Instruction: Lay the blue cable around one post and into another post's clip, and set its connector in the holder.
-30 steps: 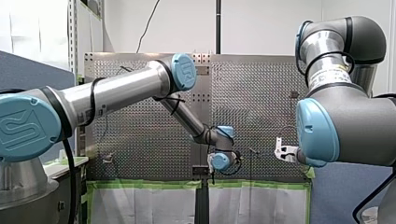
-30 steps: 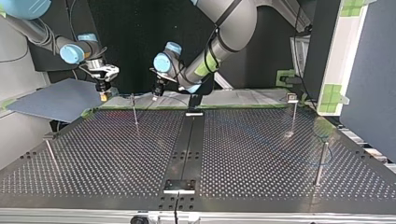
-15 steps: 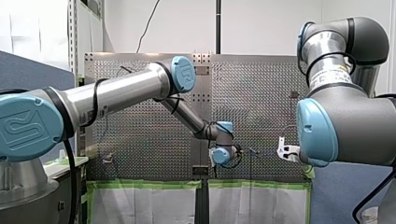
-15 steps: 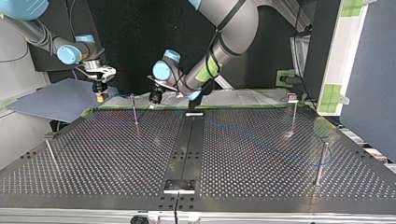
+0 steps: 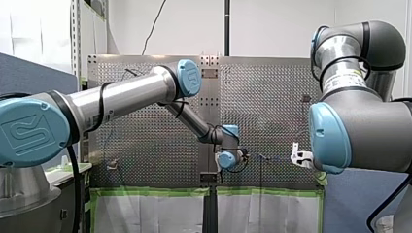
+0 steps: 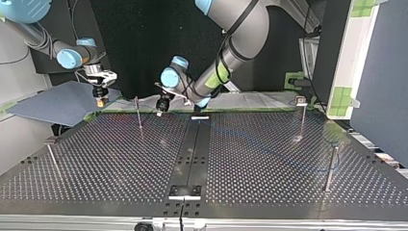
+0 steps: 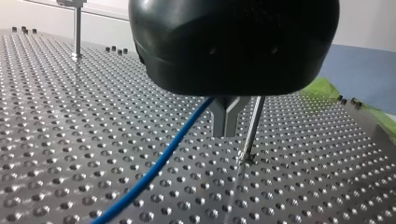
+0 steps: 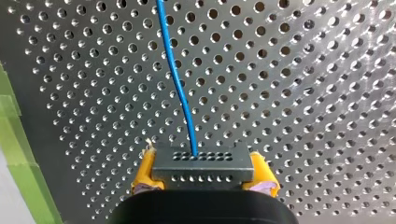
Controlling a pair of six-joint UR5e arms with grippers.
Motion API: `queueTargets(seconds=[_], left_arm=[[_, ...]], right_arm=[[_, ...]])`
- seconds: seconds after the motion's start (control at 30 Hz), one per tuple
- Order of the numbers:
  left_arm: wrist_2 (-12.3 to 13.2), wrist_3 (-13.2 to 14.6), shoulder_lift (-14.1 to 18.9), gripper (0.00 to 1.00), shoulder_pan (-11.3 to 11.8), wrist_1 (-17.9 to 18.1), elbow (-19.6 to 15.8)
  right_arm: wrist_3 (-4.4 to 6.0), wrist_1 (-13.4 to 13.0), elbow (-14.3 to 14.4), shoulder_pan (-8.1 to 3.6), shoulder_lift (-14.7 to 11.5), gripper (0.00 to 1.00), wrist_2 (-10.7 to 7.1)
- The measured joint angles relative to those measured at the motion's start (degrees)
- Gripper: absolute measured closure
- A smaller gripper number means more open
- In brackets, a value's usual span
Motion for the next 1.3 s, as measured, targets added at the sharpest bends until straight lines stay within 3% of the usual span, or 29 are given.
queueTargets(seconds=[0.6,0.8,0.83,0.87,0.9,0.93,0.97,1.0,1.07,1.1,1.17,1.3], left_arm=[[0.59,-0.45,0.00,1.00,0.96,-0.34,-0.35],[1.72,1.26,0.00,1.00,0.86,-0.36,-0.38],[1.87,1.70,0.01,0.80,0.79,-0.40,-0.38],[1.98,2.17,0.02,0.67,0.70,-0.49,-0.39],[2.09,2.80,0.03,0.67,0.55,-0.72,-0.41],[2.15,3.28,0.03,0.49,0.43,-0.96,-0.42],[2.18,3.75,0.02,0.39,0.31,-1.25,-0.42],[2.20,4.38,0.02,0.39,0.17,-1.71,-0.43],[2.18,5.23,0.02,0.13,0.00,-2.54,-0.43],[2.16,5.68,0.04,0.13,-0.09,-3.23,-0.46],[2.11,6.09,0.07,0.02,-0.15,-4.24,-0.69],[2.07,6.55,0.18,0.02,-0.18,-5.49,-1.86]], right_arm=[[-0.43,0.64,-1.30,0.16,1.41,1.00,0.06],[-0.55,0.73,-1.31,0.35,1.42,1.00,0.00],[-0.56,0.75,-1.31,0.38,1.42,1.00,-0.02],[-0.57,0.77,-1.31,0.39,1.42,1.00,-0.03],[-0.57,0.77,-1.31,0.41,1.42,1.00,-0.05],[-0.58,0.79,-1.31,0.43,1.42,1.00,-0.06],[-0.58,0.79,-1.31,0.44,1.42,1.00,-0.06],[-0.58,0.80,-1.31,0.46,1.41,1.00,-0.07],[-0.59,0.86,-1.31,0.46,1.41,1.00,-0.08],[-0.61,0.90,-1.31,0.47,1.41,1.00,-0.07],[-0.64,0.99,-1.31,0.54,1.41,1.00,-0.08],[-0.66,1.08,-1.31,0.66,1.42,1.00,-0.08]])
